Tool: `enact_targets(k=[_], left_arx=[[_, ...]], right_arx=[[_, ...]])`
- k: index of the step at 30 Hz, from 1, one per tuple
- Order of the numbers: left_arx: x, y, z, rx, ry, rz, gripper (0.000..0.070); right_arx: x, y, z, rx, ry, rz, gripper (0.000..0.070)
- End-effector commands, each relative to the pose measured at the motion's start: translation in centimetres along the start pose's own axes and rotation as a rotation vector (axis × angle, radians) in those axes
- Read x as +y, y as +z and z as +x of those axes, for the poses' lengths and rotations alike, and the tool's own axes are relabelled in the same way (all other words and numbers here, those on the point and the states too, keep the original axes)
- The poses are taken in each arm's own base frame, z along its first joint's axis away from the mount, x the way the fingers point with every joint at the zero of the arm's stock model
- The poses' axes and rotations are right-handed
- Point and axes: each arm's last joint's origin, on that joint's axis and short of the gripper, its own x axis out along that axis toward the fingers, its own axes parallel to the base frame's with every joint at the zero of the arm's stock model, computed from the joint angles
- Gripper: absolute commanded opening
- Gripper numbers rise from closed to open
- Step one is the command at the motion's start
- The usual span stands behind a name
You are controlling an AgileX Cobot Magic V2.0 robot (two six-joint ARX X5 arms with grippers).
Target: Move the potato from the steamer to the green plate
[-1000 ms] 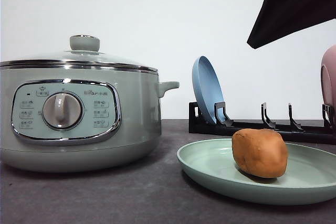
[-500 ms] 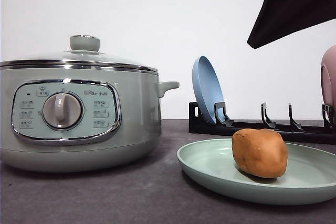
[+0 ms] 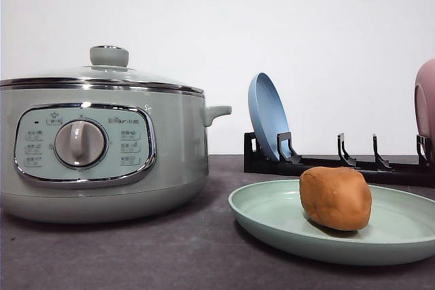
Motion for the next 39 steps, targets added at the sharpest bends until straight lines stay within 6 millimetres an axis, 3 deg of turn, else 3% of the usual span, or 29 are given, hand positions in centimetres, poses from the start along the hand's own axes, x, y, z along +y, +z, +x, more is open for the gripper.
enact_targets(k=[1,9,20,30,39], left_arx=[[0.0,-0.7,0.2,0.027,0.004,-0.007,0.0000],[0.0,-0.7,0.2,0.027,0.004,-0.007,0.0000],[0.0,-0.7,0.2,0.027,0.004,-0.007,0.0000],[0.0,-0.7,0.2,0.027,0.004,-0.007,0.0000],[0.0,-0.7,0.2,0.027,0.004,-0.007,0.0000]], right_arx=[[-0.9,-0.3,-0.8,-0.049,-0.061,-0.041,0.0000],[-2.8,-4.4,-3.9,-0.305,-0.265,-0.089,0.0000],[-3.5,-11.8,-3.7,-0.390,-0.394,-0.093,0.0000],[-3.8,-14.9,-3.0,-0.390,-0.389,-0.082,0.0000],[-3.5,-16.6,-2.5,-0.247,-0.341,-0.039,0.0000]])
